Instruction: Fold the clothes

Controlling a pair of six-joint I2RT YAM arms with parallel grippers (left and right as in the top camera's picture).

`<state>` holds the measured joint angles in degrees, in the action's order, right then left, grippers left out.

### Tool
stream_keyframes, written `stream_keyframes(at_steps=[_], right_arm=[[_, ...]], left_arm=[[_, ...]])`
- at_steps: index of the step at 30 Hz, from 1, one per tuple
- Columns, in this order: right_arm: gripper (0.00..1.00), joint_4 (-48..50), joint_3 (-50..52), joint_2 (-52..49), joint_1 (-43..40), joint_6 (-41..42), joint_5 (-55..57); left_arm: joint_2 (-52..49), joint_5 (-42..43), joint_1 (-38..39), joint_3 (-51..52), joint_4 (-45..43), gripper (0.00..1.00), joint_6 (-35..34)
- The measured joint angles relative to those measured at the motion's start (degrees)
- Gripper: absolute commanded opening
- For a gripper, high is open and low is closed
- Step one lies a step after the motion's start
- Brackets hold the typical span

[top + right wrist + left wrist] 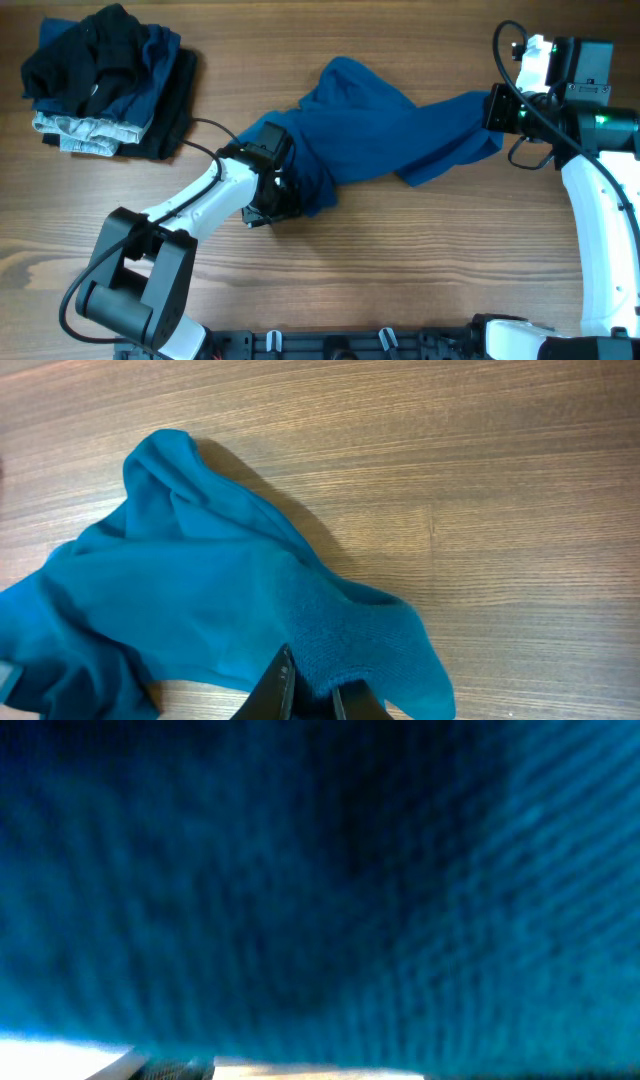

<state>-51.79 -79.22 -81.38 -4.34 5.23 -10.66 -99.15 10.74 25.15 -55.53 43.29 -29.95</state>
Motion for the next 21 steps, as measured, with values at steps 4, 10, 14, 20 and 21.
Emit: stream_keyframes(at_steps=[4,10,14,20,21], right_arm=[[0.10,-0.02,0.00,0.00,0.00,0.02,0.00],[0.10,-0.02,0.00,0.00,0.00,0.02,0.00],[0.07,-0.02,0.00,0.00,0.00,0.00,0.00],[0.04,0.96,0.00,0.00,0.00,-0.20,0.00],[0.04,1.07,0.00,0.00,0.00,-0.20,0.00]], left_arm=[[-0.09,-1.79,0.00,0.11,-4.00,0.62,-0.28],[-0.28,-3.26,0.00,0.11,-6.29,0.04,-0.94],[-0.28,-3.63,-0.02,0.11,-6.45,0.04,-0.83],[4.35,-3.76,-2.27,-7.48,4.90,0.04,-0.37],[7.13,-4.15,-3.54,-12.26,7.26,0.04,0.11]])
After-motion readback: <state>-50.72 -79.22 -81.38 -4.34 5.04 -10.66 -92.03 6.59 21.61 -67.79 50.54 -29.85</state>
